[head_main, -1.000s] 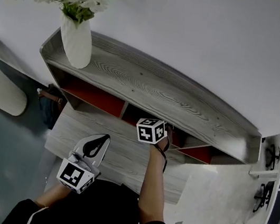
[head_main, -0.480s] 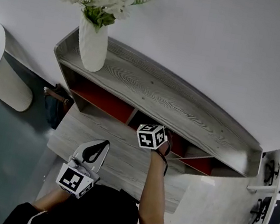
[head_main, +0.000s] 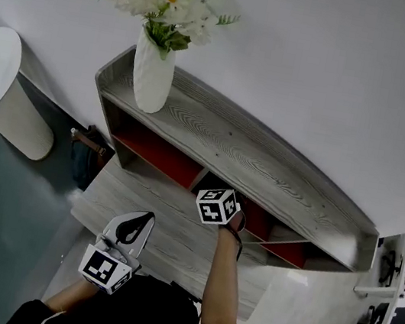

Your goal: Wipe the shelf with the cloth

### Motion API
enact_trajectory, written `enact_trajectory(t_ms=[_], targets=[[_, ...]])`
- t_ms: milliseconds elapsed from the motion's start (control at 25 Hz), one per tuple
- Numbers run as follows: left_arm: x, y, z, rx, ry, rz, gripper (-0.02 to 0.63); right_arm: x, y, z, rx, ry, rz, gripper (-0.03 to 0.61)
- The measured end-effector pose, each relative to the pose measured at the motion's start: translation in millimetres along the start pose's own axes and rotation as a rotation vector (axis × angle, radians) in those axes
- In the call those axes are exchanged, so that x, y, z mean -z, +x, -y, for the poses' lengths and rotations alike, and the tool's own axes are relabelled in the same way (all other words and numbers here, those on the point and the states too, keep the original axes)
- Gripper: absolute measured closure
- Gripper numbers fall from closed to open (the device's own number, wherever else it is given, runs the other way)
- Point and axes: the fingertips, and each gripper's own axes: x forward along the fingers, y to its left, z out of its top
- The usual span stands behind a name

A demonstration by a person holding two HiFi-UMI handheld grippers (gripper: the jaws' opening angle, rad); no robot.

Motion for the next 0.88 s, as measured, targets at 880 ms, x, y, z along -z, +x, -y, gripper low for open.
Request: enact_trajectory(t_ms=[880], targets=[[-0.2,-7.0,0.5,-0.001,-0.014,0.014,0.615,-17.8,-15.7,-44.2,-0.235,-0.129,0.081,0.532]])
